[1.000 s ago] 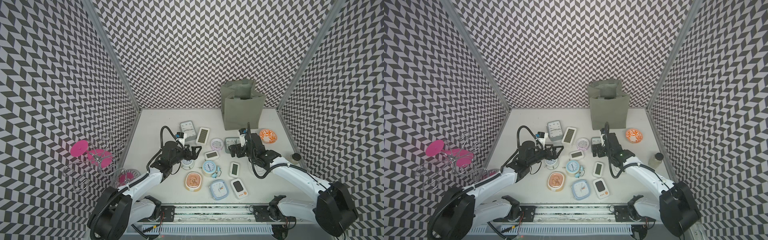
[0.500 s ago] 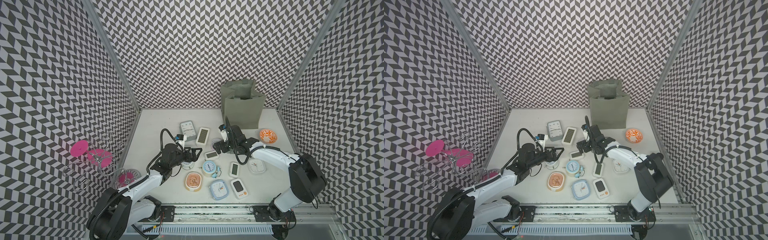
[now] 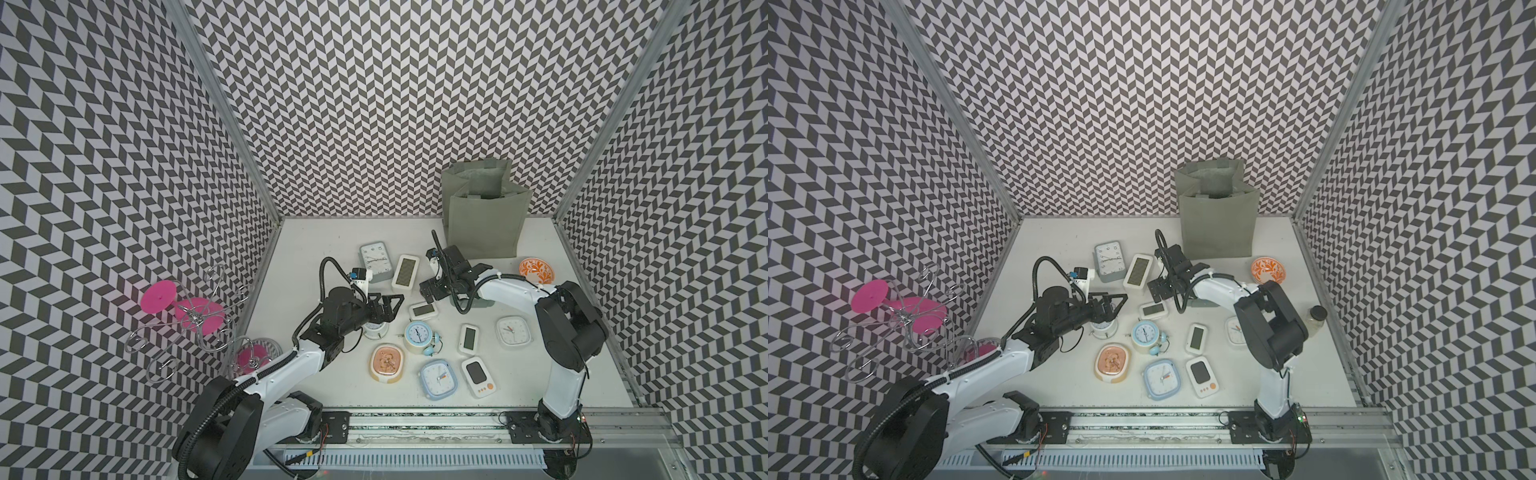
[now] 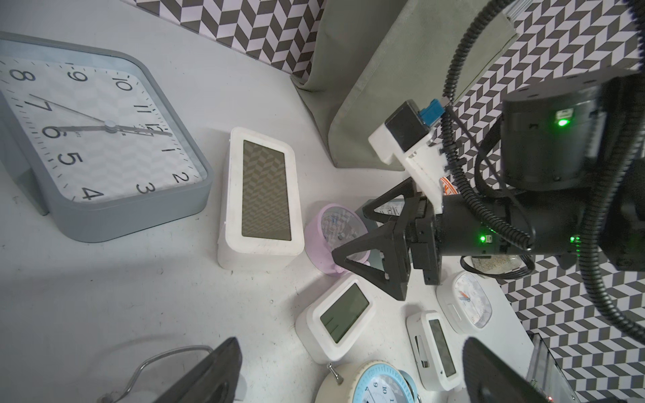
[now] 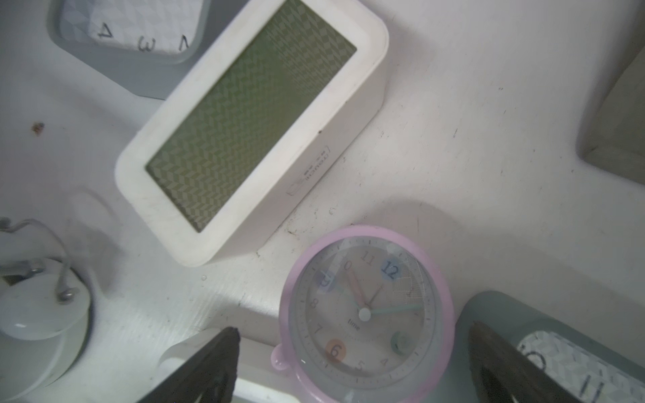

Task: Put the alarm clock into the canvas bag
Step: Pick up the alarm from the center of the board.

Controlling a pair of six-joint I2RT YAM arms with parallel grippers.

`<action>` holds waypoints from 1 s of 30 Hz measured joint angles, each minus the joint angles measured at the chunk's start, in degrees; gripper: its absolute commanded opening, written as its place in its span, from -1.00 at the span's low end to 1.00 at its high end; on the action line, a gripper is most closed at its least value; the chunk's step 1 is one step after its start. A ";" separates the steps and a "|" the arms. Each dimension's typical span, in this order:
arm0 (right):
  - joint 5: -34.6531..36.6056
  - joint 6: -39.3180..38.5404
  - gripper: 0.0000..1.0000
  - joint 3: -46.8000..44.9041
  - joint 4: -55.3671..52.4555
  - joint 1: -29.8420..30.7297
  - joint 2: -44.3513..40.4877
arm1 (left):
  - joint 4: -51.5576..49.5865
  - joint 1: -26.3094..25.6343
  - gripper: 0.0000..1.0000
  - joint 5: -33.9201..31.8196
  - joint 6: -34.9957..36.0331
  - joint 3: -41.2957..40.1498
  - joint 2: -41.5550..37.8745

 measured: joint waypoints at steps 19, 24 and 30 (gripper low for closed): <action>2.25 -1.31 0.75 4.09 -0.90 0.02 6.12 | -0.04 -0.42 0.98 -1.16 0.79 0.00 0.00; 2.05 -1.51 0.39 4.09 -1.18 0.02 6.14 | -0.15 -0.42 0.98 -2.23 0.98 0.00 0.00; 0.07 -1.46 0.38 -0.70 -1.07 0.02 0.00 | -1.42 -0.87 0.95 -8.09 1.05 0.92 0.76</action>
